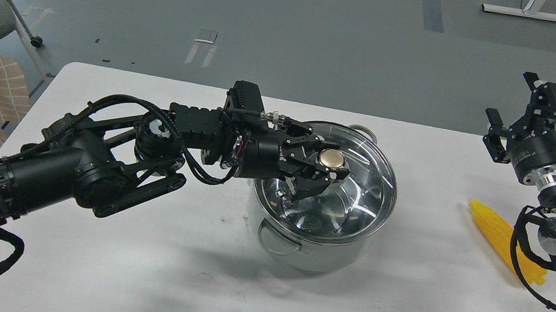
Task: Open pot and put corn in
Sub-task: 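Lift the glass lid off the pot with the left gripper, then lower the glass lid onto the table beside the pot, left gripper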
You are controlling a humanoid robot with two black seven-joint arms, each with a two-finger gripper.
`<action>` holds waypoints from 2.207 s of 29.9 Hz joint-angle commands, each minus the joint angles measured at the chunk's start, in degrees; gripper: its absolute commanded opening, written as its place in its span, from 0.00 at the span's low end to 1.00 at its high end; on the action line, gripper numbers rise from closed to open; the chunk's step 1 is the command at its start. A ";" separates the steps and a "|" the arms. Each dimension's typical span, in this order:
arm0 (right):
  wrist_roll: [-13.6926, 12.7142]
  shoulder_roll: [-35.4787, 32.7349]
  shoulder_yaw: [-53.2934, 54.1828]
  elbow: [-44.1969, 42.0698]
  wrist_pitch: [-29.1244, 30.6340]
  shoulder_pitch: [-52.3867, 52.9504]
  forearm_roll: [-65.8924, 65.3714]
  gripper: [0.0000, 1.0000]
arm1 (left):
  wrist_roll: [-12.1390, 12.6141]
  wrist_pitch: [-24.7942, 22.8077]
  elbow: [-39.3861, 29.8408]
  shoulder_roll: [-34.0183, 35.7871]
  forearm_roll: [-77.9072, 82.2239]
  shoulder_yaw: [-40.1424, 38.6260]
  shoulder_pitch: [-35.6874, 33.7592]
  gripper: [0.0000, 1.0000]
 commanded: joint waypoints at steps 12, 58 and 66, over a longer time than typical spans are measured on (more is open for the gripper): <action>0.00 -0.18 0.00 1.57 -0.61 -0.83 -0.08 1.00 | -0.52 0.00 -3.97 10.51 0.00 -1.67 -7.41 0.25; 0.00 0.52 -0.08 1.57 -0.70 -1.27 -0.25 1.00 | -2.15 33.23 9.99 30.49 -8.54 -9.50 34.33 0.31; 0.00 0.53 -0.08 1.57 -0.70 -1.27 -0.25 1.00 | -2.15 34.72 11.14 30.22 -9.07 -9.32 34.42 0.37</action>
